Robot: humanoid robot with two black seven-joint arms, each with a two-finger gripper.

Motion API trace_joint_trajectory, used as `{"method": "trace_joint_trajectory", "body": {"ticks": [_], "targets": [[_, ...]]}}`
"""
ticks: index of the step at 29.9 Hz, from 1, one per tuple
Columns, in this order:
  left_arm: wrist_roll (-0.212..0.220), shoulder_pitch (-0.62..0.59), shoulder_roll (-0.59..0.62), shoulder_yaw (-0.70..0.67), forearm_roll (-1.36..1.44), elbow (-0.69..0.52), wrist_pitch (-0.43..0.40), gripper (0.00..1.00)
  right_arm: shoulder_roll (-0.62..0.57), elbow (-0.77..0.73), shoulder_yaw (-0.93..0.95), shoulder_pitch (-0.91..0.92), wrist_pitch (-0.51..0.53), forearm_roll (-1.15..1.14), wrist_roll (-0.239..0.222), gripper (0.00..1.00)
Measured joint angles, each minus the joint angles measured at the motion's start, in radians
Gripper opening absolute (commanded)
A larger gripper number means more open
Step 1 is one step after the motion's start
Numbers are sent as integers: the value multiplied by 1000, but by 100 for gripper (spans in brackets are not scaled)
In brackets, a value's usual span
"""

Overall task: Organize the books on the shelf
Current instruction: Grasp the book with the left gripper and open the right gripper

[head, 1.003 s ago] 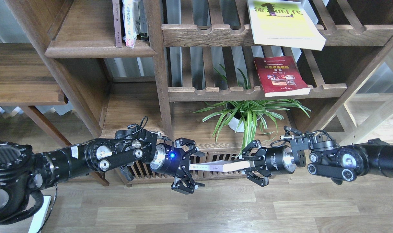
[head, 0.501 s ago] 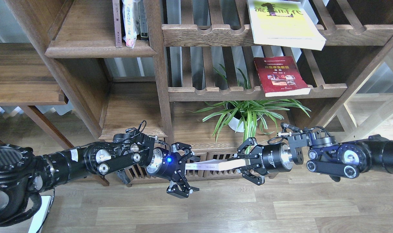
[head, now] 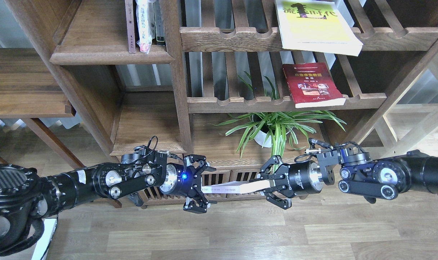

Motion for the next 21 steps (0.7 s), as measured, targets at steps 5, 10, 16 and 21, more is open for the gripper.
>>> {"method": "trace_joint_trajectory", "body": {"ticks": [5,10,16,21], "targets": [[-3,10,0,-2,-6,-3,13,100,27,0,0,7,0,9,0,5],[-3,12,0,-6,-9,-4,13,100,58,0,0,27,0,42,0,5],[-6,16,0,-6,-9,-5,23,97,74,-2,-1,44,0,60,0,5],[-38,26,1,-6,-9,-10,74,95,76,-2,-1,45,0,61,0,5]]}}
